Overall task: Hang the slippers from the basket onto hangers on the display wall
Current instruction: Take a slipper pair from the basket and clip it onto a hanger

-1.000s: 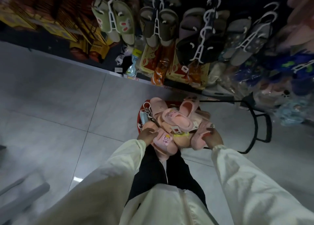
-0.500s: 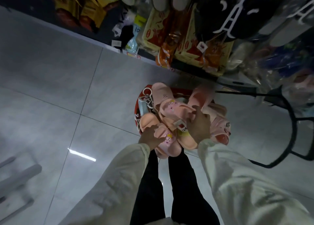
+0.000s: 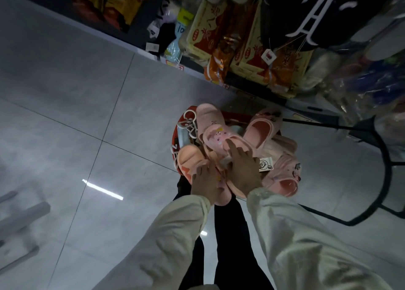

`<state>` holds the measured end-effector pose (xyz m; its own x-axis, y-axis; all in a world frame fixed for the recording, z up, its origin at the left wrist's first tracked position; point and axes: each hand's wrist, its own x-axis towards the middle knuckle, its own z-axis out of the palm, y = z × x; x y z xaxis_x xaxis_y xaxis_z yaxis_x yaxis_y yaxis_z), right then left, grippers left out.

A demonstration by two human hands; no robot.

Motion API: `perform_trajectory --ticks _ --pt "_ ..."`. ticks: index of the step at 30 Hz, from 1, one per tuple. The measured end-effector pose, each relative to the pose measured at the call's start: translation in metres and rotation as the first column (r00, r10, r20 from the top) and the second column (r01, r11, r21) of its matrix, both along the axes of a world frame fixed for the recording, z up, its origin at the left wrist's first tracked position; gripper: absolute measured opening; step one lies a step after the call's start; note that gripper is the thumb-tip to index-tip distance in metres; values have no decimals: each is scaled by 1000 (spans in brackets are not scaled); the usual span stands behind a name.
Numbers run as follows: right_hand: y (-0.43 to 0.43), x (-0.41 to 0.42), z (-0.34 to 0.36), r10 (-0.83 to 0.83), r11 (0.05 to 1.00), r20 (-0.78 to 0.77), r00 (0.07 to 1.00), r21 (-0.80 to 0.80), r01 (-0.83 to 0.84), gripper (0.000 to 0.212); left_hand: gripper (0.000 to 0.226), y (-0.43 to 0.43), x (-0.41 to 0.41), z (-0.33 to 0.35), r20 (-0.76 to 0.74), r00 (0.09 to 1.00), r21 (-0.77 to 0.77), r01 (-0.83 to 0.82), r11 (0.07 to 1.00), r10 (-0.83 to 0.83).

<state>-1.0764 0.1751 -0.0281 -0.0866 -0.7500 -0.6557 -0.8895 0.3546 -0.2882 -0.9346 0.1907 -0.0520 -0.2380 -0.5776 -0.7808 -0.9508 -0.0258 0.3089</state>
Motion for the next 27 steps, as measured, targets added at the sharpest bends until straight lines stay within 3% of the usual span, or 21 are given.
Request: perform_trajectory --ticks 2,4,7,11,15,18,22,25,27 --pt "-2 1 9 34 999 -8 999 -17 -34 79 96 2 -4 -5 -25 998 51 -53 997 54" --pt "-3 1 12 68 997 -19 997 -20 -69 87 94 6 -5 -17 -78 984 110 -152 982 161" --pt "-8 1 12 145 988 -8 989 61 -145 83 88 15 -1 -46 -135 943 180 -279 943 305" --pt "-8 0 7 130 982 94 987 123 -141 73 109 -3 4 -10 -167 922 150 -327 933 350" --pt "9 8 -3 75 997 63 995 0 -75 43 129 -17 14 5 -216 927 57 -303 951 308" --pt "17 18 7 107 994 91 990 -37 -104 55 143 -31 21 10 -199 947 -4 -260 966 254" --pt "19 41 32 93 995 152 984 -46 -87 89 138 -47 33 11 -204 973 -92 -127 988 106" --pt "26 61 28 140 989 187 972 -76 -127 75 126 -56 49 11 -135 991 -107 -22 994 7" --pt "26 73 19 189 980 166 968 -97 -175 85 125 -61 63 10 -109 994 -70 -21 997 13"
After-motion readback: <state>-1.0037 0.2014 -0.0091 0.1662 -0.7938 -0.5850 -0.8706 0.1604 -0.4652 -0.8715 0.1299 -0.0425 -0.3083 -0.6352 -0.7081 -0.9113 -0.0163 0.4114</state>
